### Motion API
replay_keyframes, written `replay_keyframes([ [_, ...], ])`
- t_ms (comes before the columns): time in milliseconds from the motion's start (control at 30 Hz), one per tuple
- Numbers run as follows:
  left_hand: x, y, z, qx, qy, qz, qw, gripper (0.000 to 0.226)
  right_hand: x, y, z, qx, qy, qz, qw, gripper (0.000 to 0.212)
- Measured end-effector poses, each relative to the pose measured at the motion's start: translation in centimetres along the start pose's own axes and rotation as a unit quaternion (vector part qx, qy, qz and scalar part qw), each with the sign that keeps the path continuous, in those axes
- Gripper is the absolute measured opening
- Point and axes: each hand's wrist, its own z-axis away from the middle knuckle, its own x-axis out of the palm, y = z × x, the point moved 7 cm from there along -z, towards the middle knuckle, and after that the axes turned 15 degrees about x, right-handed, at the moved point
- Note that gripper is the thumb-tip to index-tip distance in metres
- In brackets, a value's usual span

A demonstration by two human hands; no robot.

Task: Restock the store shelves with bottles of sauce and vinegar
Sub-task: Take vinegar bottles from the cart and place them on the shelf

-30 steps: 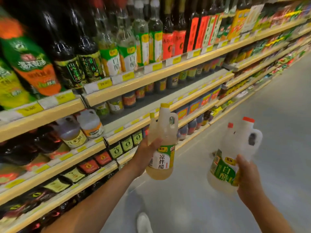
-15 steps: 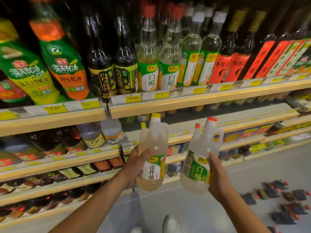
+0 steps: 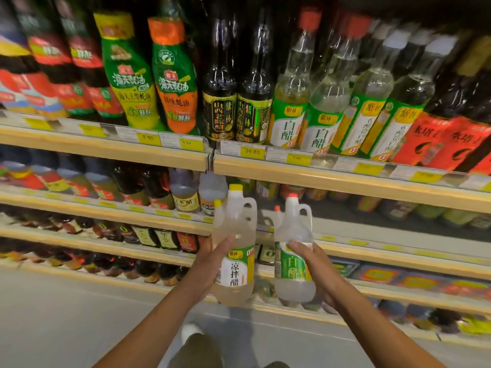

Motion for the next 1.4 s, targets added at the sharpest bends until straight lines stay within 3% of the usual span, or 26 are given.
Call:
replay_keyframes([
  [233, -3.4, -0.2, -0.4, 0.018, 0.036, -0.034, 0.999, 0.062, 1.7, -3.8, -4.9, 0.002, 0.019, 0.089, 0.996, 0.072],
  [333, -4.9, -0.3, -0.3, 0.019, 0.06, -0.035, 0.997, 0.09, 1.6, -6.8, -6.8, -0.025, 0.049, 0.115, 0.992, 0.072],
  [433, -5.9, -0.1, -0.3, 0.025, 0.076, -0.031, 0.996, 0.096, 0.5, -9.6, -8.6, -0.036, 0.095, 0.14, 0.985, 0.072],
  [533, -6.7, -0.1, -0.5, 0.03, 0.087, -0.026, 0.995, 0.099, -0.3, -10.9, -10.3, 0.009, 0.125, 0.169, 0.978, 0.067],
  [600, -6.9, 0.0, -0.6, 0.033, 0.093, -0.022, 0.995, 0.096, -0.1, -11.4, -11.5, 0.019, 0.103, 0.191, 0.976, 0.061],
  [700, -7.1, 0.1, -0.7, 0.037, 0.097, -0.024, 0.994, 0.092, 0.4, -11.9, -12.5, 0.0, 0.073, 0.223, 0.972, 0.075],
  [800, -7.2, 0.1, -0.9, 0.04, 0.096, -0.025, 0.994, 0.089, -0.2, -11.4, -13.3, -0.011, 0.093, 0.227, 0.969, 0.083],
  [933, -7.3, 0.1, -1.0, 0.038, 0.099, -0.022, 0.994, 0.086, -1.4, -9.4, -13.5, 0.036, 0.132, 0.296, 0.945, 0.086],
  [1133, -7.5, -0.3, -1.5, 0.024, 0.111, -0.02, 0.993, 0.083, -0.5, -9.9, -12.8, -0.05, 0.124, 0.304, 0.943, 0.073],
  [1300, -7.6, -0.8, -1.8, 0.015, 0.112, -0.013, 0.993, 0.074, -1.2, -9.7, -13.4, -0.01, 0.115, 0.322, 0.94, 0.067],
  [1400, -7.8, -1.0, -2.0, 0.009, 0.125, -0.007, 0.992, 0.073, -1.3, -9.5, -13.4, -0.022, 0.102, 0.266, 0.958, 0.066],
])
